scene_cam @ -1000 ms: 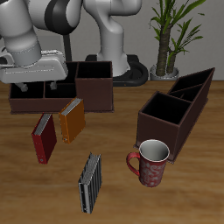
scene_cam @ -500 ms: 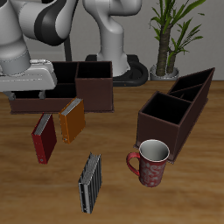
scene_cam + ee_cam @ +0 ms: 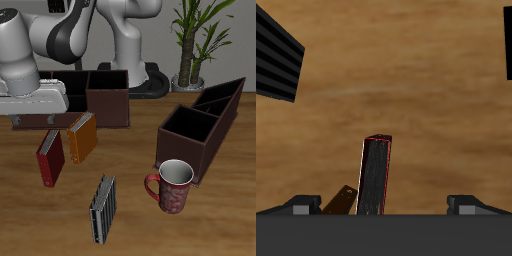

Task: Place the red book into the back desk caddy's left compartment and place the orange book into the back desk caddy's left compartment and place the striped book into the left desk caddy's right compartment

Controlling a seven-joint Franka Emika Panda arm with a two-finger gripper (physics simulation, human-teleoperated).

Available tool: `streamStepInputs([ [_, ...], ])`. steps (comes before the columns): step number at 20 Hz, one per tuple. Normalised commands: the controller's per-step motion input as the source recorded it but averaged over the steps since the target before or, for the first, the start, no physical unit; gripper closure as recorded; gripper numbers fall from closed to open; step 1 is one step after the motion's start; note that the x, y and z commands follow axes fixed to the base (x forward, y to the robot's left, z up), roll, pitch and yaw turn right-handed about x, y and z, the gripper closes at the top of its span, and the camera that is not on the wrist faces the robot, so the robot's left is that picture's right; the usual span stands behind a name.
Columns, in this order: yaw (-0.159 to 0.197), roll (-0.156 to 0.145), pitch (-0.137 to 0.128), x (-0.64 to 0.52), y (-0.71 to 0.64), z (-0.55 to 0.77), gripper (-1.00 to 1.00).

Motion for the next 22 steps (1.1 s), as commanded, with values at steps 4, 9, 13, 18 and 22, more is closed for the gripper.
streamStepInputs([
  [4,-0.012,-0.035,-0.016,0.01,0.02,-0.21,-1.0],
  [9,0.002,0.0,-0.043,-0.01,0.05,-0.25,-1.0],
  [13,0.031,-0.036,-0.015,0.05,0.0,-0.32,-1.0],
  [18,-0.004,-0.025,-0.001,0.05,0.0,-0.24,-1.0],
  [22,0.002,-0.016,0.013,0.03,-0.04,-0.23,-1.0],
])
